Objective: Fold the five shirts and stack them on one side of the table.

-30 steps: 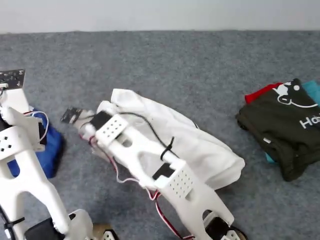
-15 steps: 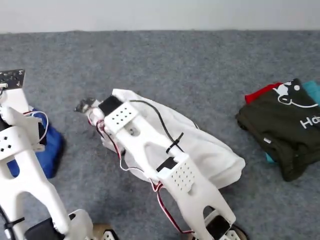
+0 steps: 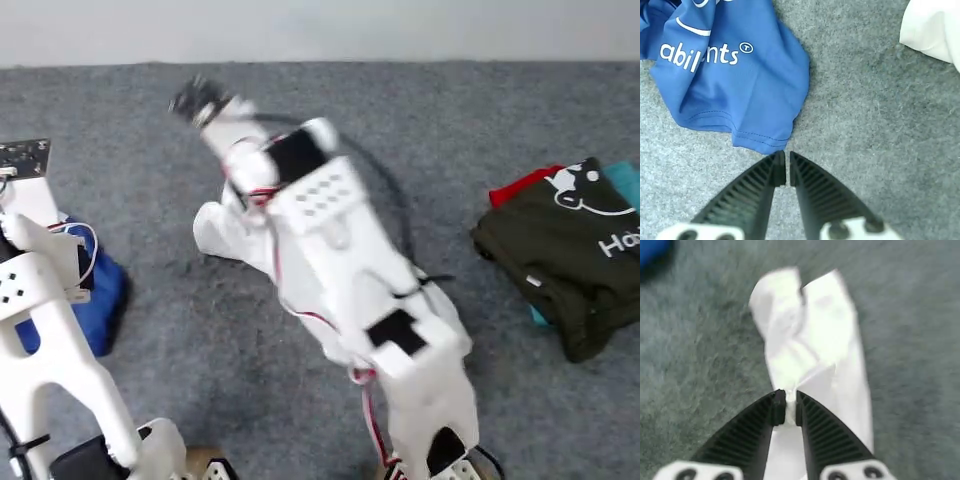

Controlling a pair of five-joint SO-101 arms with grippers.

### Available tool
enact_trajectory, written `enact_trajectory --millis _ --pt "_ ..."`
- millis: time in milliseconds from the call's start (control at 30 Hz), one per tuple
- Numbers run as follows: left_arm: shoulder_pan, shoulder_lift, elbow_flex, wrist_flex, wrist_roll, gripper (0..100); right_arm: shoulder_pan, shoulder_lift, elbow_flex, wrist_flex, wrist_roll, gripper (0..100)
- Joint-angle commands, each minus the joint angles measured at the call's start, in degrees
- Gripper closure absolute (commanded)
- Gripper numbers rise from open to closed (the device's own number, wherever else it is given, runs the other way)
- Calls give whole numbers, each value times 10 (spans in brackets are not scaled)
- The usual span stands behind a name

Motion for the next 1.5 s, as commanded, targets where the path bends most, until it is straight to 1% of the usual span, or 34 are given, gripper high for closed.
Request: enact_trajectory --millis 0,100,200,300,400,467,567,633,700,767,900,967,1033,1133,1300,1400,1467 --pt "5 -17 -1 -4 4 980 24 -159 -21 25 7 989" --pt "5 -17 -1 -4 4 980 47 -249 11 25 8 990" --pt "6 -17 -1 -4 4 980 63 -339 79 25 8 990" --pt "6 -17 -1 -4 4 980 62 -438 145 24 11 990" --pt "7 -17 -1 -4 4 980 57 -536 195 24 50 990" --pt "21 -17 -1 -4 4 980 62 -579 238 25 57 990" --pt "80 -17 2 4 5 980 85 -614 324 24 56 990" --pt "151 -17 24 10 5 980 96 -632 382 22 56 990" --pt "229 -17 72 4 5 979 99 -647 423 19 56 990" --pt "287 -17 136 -28 4 960 102 -662 447 19 56 990" --pt "345 -17 268 -125 2 885 102 -696 475 19 57 990" --pt "382 -17 319 -139 -11 869 102 -707 488 19 59 990" --pt "416 -17 343 -144 -30 870 102 -713 503 19 60 990" --pt "441 -18 344 -151 -30 870 102 -717 519 19 60 990" --pt "463 -17 347 -185 -30 870 102 -717 520 19 60 990" --pt "465 -17 355 -229 -30 870 102 -720 520 19 59 990" --pt "462 -17 375 -273 -31 867 102 -720 520 19 57 990"
